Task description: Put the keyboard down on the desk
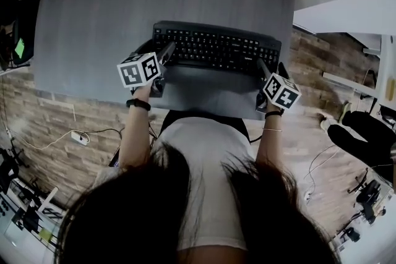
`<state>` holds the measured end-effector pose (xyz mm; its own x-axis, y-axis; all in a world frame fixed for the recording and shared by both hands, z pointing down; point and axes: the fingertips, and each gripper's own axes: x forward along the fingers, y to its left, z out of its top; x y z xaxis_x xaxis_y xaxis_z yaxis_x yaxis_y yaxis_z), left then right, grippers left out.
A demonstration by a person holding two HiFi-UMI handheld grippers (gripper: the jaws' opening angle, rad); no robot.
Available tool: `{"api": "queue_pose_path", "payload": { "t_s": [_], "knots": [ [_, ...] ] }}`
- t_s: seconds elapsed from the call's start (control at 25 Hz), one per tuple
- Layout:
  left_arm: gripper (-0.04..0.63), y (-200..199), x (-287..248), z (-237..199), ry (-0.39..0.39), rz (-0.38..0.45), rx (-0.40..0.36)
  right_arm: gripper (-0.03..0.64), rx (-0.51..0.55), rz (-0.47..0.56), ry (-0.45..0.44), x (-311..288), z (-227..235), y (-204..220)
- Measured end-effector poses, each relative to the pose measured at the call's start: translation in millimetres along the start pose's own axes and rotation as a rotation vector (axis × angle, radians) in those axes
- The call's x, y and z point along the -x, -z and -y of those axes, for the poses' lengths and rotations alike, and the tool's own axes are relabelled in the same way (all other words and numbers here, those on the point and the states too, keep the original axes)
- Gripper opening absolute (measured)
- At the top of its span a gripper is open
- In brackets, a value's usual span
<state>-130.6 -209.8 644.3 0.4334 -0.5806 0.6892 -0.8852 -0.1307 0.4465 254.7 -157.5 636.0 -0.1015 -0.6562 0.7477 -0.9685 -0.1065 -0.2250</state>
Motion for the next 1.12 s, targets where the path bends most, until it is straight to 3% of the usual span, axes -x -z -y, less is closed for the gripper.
{"api": "queue_pose_path", "payload": {
  "t_s": [0.12,0.44,0.84,1.12],
  "knots": [
    [0.388,2.8,1.3,0.3,-0.017,0.004,-0.034,0.390,0.091,-0.024,0.008,0.2,-1.4,1.7],
    [0.388,-14.8,8.0,2.4,-0.034,0.063,-0.064,0.390,0.083,0.021,-0.018,5.2,-3.7,-8.2],
    [0.387,-54.4,29.5,43.7,0.050,0.175,-0.138,0.384,0.120,0.146,-0.144,36.8,-38.9,-54.7],
    [0.385,-91.5,65.8,92.5,0.155,0.307,-0.189,0.234,0.178,0.328,-0.266,83.5,-83.2,-102.4]
  ]
}}
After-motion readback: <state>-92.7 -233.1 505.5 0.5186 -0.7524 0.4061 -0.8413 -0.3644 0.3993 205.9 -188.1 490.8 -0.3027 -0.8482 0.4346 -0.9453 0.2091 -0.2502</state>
